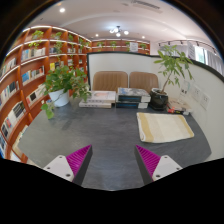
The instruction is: Fold towel
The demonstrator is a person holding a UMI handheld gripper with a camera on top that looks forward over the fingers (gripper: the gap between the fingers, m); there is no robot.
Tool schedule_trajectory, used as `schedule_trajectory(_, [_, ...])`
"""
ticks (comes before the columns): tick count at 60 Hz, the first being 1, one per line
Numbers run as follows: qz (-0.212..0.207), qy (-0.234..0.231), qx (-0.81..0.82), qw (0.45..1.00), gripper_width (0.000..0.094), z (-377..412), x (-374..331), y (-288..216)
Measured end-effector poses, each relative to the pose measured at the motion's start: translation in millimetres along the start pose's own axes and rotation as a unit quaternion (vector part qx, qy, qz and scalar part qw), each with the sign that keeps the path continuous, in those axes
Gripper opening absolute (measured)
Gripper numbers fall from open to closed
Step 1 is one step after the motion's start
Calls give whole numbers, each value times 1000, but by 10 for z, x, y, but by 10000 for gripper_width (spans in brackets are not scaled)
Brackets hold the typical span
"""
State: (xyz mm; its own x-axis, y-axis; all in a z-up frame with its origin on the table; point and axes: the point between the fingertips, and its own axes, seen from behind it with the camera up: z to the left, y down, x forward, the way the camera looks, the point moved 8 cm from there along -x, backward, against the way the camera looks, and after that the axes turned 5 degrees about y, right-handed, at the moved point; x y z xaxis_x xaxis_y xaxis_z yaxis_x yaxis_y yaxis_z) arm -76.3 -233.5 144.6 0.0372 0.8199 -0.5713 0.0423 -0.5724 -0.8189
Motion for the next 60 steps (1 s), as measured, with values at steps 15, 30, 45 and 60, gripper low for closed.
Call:
schedule_trajectory(15, [14,41,-6,999,835,-1000,1083,-233])
schedule_trajectory(30, [30,18,-20,999,617,-1261,2052,-372])
schedule_trajectory(45, [37,41,-25,998,33,-1445,2252,-236])
schedule_trajectory(60, [78,-30,55,995,30,-1357,2184,-498])
